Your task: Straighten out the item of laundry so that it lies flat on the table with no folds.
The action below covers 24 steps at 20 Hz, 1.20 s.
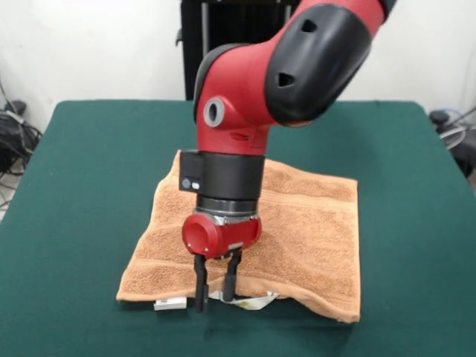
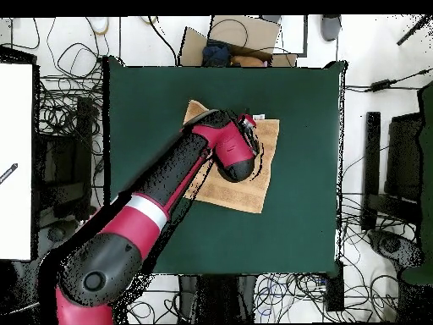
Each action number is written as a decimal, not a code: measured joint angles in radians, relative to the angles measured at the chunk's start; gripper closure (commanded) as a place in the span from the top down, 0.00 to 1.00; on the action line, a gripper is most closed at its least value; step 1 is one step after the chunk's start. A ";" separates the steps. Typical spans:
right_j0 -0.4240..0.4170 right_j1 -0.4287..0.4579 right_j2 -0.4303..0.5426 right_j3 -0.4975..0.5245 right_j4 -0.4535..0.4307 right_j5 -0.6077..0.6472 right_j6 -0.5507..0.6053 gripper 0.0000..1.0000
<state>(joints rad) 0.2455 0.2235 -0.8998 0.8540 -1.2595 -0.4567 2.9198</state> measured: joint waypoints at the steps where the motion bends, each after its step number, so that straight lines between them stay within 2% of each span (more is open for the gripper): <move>1: 0.001 -0.001 0.000 0.000 -0.008 0.000 0.028 1.00; 2: 0.004 -0.003 0.000 0.000 -0.035 0.000 0.151 1.00; 4: 0.003 -0.006 0.000 0.001 -0.045 0.000 0.280 1.00; 9: -0.003 -0.010 0.000 0.008 -0.044 0.000 0.464 1.00; 17: -0.020 -0.006 0.000 0.011 -0.048 0.000 0.478 1.00; 24: -0.013 0.006 0.000 0.011 -0.085 -0.007 0.478 1.00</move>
<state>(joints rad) 0.2320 0.2295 -0.8997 0.8646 -1.3446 -0.4642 3.3976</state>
